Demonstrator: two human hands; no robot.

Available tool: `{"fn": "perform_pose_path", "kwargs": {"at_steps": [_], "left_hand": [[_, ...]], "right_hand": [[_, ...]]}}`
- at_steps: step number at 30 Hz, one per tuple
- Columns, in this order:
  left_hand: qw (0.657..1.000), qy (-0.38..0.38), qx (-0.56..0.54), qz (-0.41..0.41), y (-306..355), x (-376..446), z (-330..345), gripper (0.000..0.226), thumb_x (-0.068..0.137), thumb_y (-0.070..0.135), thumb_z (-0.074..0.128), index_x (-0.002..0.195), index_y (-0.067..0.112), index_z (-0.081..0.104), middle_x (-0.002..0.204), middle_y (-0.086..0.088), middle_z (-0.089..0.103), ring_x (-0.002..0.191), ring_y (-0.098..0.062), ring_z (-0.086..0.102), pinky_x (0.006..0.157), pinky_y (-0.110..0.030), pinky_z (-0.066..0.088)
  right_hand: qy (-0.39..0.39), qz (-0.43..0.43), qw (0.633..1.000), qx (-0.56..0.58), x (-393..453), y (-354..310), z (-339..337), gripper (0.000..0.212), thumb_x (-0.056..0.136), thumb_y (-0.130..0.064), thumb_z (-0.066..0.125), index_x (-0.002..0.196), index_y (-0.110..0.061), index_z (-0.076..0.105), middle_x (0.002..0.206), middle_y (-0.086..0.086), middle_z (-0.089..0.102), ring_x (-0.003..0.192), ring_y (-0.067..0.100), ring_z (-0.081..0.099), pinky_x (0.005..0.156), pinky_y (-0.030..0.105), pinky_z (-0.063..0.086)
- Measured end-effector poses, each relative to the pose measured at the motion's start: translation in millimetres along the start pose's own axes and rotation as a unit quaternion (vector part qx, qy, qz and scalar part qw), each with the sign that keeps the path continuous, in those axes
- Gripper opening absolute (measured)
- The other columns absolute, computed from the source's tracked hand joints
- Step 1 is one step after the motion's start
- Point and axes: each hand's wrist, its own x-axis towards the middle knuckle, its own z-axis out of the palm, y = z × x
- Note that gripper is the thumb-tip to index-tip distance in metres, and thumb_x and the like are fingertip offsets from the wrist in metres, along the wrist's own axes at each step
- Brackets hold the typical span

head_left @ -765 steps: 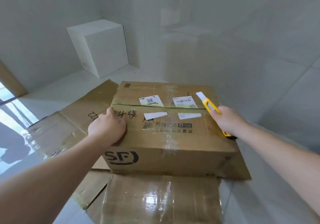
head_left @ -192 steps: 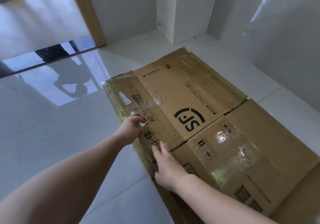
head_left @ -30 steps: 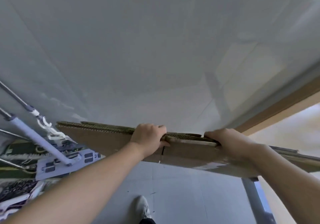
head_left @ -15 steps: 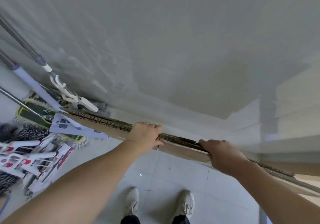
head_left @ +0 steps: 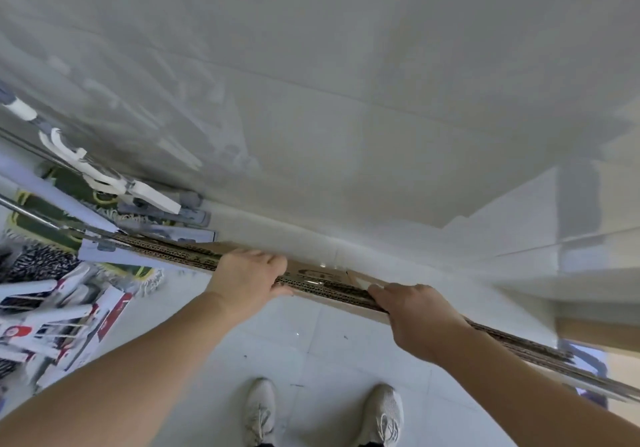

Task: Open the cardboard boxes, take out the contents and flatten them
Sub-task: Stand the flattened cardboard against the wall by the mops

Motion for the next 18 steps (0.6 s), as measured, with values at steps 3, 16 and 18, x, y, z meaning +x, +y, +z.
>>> {"fn": "perform_pose_path", "kwargs": {"at_steps": [3, 16, 18], "left_hand": [[1.0, 0.017, 0.008, 0.007, -19, 25, 0, 0.057, 0.034, 0.059, 0.088, 0.053, 0.018, 0.054, 0.042, 0.005, 0.049, 0.039, -0.016, 0.052, 0.047, -0.016, 0.027], [0.997, -0.019, 0.041, -0.063, -66, 119, 67, 0.046, 0.08, 0.062, 0.059, 0.104, 0.023, 0.06, 0.094, 0.001, 0.066, 0.094, -0.02, 0.06, 0.064, -0.027, 0.029], [0.997, 0.032, 0.021, -0.07, -71, 130, 72, 0.045, 0.076, 0.057, 0.067, 0.102, 0.02, 0.065, 0.095, -0.001, 0.067, 0.094, -0.024, 0.06, 0.071, -0.031, 0.034]], "right_hand": [[0.012, 0.013, 1.0, -0.013, 27, 9, -8, 0.049, 0.085, -0.007, 0.044, 0.132, -0.023, 0.04, 0.104, 0.001, 0.06, 0.091, 0.029, 0.059, 0.07, 0.031, 0.04], [0.084, 0.061, 0.99, -0.098, 145, 57, 5, 0.057, 0.091, -0.007, 0.042, 0.146, -0.021, 0.031, 0.128, 0.005, 0.055, 0.113, 0.028, 0.056, 0.081, 0.032, 0.043], [0.114, 0.092, 0.986, -0.073, 153, 62, 3, 0.056, 0.09, -0.004, 0.043, 0.143, -0.021, 0.035, 0.124, 0.006, 0.057, 0.109, 0.03, 0.058, 0.073, 0.031, 0.04]]}}
